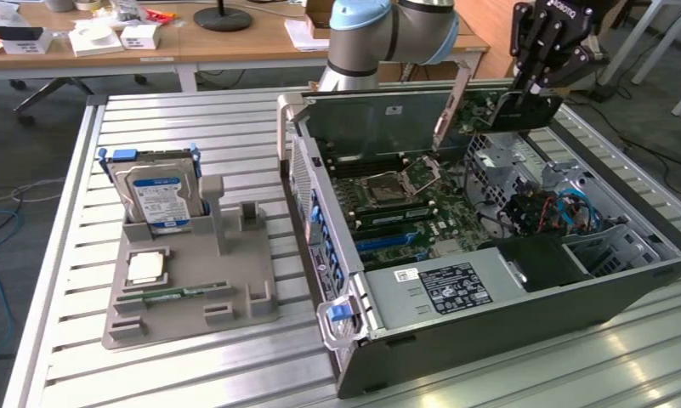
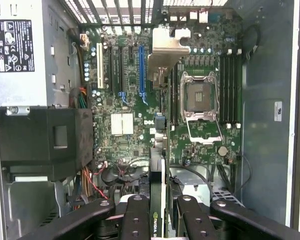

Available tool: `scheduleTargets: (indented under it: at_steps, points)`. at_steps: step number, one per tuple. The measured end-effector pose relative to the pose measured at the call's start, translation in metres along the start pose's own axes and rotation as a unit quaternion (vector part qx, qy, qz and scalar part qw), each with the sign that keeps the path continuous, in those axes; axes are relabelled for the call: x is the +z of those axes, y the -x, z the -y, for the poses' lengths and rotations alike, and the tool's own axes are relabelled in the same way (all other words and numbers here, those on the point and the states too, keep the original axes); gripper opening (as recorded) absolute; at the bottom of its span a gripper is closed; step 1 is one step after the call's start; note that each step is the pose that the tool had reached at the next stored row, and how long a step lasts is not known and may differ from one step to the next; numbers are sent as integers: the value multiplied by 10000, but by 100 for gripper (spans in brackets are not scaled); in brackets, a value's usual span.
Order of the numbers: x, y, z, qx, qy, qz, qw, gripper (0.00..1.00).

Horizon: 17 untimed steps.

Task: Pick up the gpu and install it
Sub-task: 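Insert the gpu into the slot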

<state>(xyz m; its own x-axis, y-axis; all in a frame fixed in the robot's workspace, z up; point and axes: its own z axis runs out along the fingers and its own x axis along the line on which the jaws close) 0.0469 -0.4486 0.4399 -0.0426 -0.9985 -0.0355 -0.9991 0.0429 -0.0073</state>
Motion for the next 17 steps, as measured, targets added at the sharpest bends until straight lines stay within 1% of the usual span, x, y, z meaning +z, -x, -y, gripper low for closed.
scheduleTargets:
  at_steps: [3, 8, 13, 17]
  points:
    - [0, -3, -74, 0, -2, -4, 10000, 25]
    - [0, -9, -201, -1, -7, -20, 10000, 25]
    - [0, -14, -313, -1, -10, -55, 10000, 25]
    - [1, -14, -361, -2, -12, -113, 9999, 25]
